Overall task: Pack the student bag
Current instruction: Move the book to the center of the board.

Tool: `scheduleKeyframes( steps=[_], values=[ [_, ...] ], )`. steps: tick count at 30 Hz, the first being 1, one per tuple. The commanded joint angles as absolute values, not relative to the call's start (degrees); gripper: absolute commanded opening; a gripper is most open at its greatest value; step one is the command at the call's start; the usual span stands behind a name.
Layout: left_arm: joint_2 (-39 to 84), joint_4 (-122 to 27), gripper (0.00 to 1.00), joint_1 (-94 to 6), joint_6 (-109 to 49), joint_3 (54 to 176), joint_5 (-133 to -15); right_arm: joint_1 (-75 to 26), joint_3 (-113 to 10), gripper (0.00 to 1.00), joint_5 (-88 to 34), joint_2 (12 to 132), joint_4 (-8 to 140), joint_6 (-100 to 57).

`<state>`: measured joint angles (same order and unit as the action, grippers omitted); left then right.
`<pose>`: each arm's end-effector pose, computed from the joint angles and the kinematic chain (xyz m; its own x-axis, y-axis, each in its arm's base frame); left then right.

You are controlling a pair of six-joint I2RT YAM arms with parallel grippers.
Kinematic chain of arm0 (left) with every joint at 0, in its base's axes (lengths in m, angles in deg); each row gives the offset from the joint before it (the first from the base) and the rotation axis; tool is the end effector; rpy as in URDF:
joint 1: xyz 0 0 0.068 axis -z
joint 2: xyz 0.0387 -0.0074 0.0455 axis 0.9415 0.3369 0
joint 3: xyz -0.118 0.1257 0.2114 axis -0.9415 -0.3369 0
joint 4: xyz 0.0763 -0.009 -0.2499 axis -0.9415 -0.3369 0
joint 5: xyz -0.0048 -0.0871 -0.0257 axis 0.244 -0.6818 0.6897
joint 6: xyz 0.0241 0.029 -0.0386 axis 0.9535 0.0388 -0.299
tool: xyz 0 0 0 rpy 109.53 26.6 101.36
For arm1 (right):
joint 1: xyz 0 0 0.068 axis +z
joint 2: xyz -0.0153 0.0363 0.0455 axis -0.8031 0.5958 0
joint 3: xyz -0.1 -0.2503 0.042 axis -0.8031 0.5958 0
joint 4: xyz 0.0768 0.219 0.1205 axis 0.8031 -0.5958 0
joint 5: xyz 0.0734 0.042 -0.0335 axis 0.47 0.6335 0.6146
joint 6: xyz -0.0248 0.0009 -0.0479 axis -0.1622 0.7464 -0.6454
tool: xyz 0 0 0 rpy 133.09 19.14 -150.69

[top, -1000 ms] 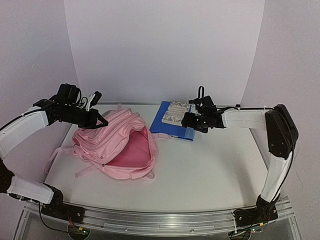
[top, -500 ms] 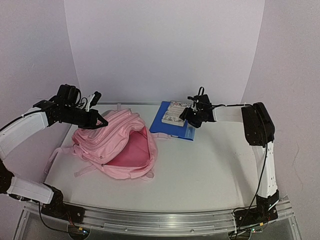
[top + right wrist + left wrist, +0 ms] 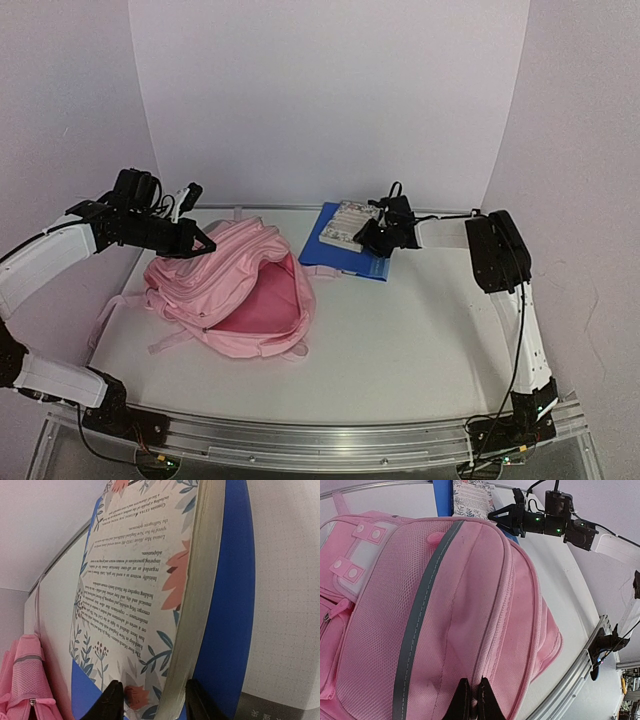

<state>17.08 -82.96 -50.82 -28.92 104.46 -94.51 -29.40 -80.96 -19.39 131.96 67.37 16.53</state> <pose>0.2398 -0.1030 0.3143 -0.7360 0.0893 -0.6711 0.5036 0.7346 -0.4546 0.4953 0.2313 0.1196 -0.7958 0.3863 -0.4662 -0.0466 0.7286 0.6834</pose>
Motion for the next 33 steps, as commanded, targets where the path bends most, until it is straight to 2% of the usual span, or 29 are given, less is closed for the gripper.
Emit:
scheduleKeyframes(
  steps=[1,5,7,33],
  values=[
    [12.48,-72.43,0.0,-51.44,-28.95,106.52,-96.88,-29.75,-81.95,0.22,-20.05,134.37,67.91,19.68],
    [12.31,-72.47,0.0,-51.46,-28.86,106.51,-96.59,-29.75,-80.96,0.04,-21.45,134.01,67.83,20.32],
    [12.32,-72.53,0.0,-51.49,-28.84,106.47,-96.48,-29.72,-79.67,0.0,-22.42,132.79,67.82,20.45],
    [12.44,-72.65,0.0,-51.47,-28.97,106.27,-96.87,-29.7,-41.13,0.0,-32.24,96.01,62.75,12.51]
  ],
)
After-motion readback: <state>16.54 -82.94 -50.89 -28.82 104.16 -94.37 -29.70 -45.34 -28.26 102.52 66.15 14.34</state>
